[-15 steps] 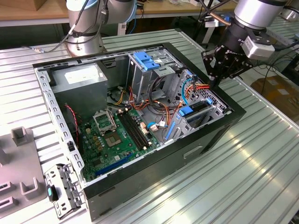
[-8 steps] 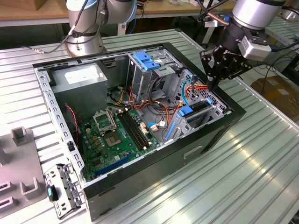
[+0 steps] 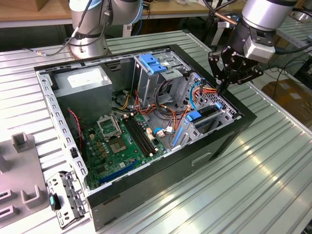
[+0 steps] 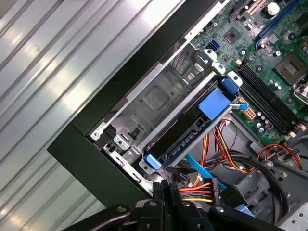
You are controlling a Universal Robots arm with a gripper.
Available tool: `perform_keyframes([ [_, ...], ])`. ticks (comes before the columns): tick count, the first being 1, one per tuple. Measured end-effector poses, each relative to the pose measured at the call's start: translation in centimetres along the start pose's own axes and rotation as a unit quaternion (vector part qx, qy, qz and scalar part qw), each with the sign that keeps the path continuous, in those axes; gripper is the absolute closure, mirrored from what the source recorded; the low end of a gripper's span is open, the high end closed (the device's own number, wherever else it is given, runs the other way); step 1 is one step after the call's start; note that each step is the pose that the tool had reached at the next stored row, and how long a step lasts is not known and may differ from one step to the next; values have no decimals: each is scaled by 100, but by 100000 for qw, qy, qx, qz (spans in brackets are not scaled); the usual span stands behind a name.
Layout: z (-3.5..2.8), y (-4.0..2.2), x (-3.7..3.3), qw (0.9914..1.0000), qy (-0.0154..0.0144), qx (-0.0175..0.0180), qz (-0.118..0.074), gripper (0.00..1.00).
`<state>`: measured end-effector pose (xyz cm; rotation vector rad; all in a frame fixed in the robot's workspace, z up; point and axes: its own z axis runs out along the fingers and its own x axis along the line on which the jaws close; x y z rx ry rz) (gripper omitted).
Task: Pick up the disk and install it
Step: 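Insert the first disk wire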
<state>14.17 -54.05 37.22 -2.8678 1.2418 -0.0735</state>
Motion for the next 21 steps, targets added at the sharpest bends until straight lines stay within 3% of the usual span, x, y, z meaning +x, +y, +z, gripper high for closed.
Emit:
perform_keyframes([
  [2, 1, 0, 0, 99970, 82, -92, 2436, 84],
  [4, 2, 0, 0, 99842, 184, -207, 5606, 84],
  [6, 4, 0, 0, 99593, 296, -333, 9000, 84],
  [9, 6, 0, 0, 99146, 427, -480, 13029, 84],
  [11, 7, 0, 0, 98945, 477, -534, 14470, 84],
  [12, 8, 0, 0, 98763, 515, -579, 15664, 84],
  [13, 8, 0, 0, 98644, 537, -604, 16392, 84],
  [17, 15, 1, -1, 97591, 717, -806, 21791, 84],
  [21, 17, 0, -1, 96871, 820, -917, 24788, 84],
])
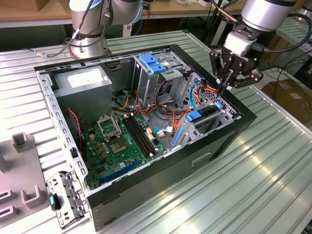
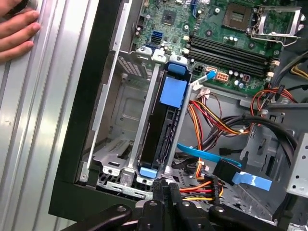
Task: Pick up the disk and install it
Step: 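Insert the first disk wire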
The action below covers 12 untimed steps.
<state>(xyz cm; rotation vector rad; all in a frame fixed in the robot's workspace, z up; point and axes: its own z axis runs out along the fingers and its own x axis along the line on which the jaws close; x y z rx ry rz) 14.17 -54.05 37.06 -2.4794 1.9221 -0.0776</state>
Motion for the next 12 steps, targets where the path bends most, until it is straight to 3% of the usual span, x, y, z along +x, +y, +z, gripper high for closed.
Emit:
perform_keyframes([
  [2, 0, 8, -3, 100000, 3, -7, 57, 84],
  [7, -4, 122, -31, 100000, -4, -3, 64, 84],
  [9, -4, 123, -33, 99999, 14, -17, 508, 84],
  [12, -5, 123, -33, 99904, 142, -162, 4368, 84],
])
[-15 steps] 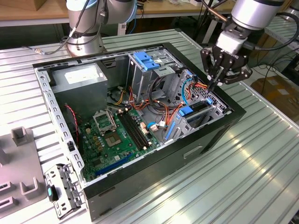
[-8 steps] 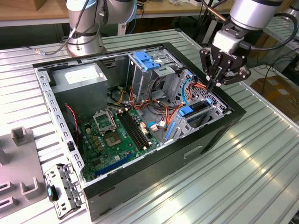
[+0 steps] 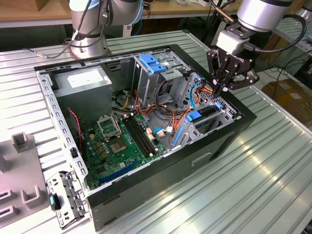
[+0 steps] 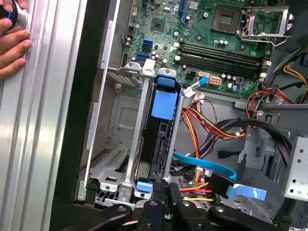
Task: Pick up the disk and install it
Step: 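Insert the first disk wire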
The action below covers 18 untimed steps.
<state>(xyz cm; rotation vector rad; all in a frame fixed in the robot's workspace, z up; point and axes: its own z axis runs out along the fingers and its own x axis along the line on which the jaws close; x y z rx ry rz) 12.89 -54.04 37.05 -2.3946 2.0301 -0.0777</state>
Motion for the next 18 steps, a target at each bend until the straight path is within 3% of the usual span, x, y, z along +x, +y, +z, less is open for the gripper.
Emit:
perform_keyframes([
  [6, 3, 21, -4, 99996, 24, -34, 937, 84],
  [9, 10, 35, -7, 99957, 90, -120, 2931, 84],
  [13, 23, 95, -8, 99955, 97, -130, 2980, 84],
  [18, 66, 106, 15, 99933, 5, -142, 3645, 84],
])
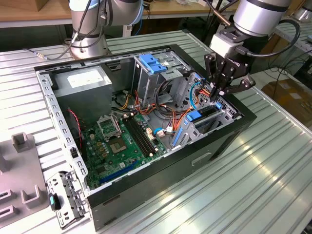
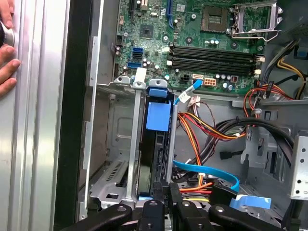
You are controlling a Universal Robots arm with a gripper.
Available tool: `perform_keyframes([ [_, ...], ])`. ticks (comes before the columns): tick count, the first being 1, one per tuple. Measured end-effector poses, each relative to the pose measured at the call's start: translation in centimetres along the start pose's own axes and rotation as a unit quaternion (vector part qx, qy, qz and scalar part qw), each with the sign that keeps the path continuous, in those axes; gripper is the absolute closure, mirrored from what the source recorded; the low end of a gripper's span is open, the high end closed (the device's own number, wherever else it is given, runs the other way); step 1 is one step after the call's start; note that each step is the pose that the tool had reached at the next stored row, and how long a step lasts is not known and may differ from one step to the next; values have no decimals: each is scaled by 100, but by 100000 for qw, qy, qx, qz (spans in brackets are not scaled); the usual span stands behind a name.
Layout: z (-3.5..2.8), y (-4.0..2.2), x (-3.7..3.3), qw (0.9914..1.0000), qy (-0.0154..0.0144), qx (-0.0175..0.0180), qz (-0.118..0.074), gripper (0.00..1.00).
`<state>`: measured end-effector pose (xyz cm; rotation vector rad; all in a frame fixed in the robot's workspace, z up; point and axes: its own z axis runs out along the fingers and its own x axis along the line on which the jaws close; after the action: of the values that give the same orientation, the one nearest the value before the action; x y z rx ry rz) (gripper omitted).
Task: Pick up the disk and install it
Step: 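Insert the first disk wire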
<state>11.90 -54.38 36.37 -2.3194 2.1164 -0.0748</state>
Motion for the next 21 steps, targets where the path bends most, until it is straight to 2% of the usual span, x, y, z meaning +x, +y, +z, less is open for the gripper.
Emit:
perform_keyframes([
  [4, 50, 5, -1, 99973, 67, -240, 2298, 84],
  [10, 89, 22, 15, 99965, 39, -834, 2519, 84],
  [13, 125, 32, 34, 99964, 19, -1023, 2496, 84],
  [21, 158, 58, 39, 99963, 0, -1073, 2503, 84],
])
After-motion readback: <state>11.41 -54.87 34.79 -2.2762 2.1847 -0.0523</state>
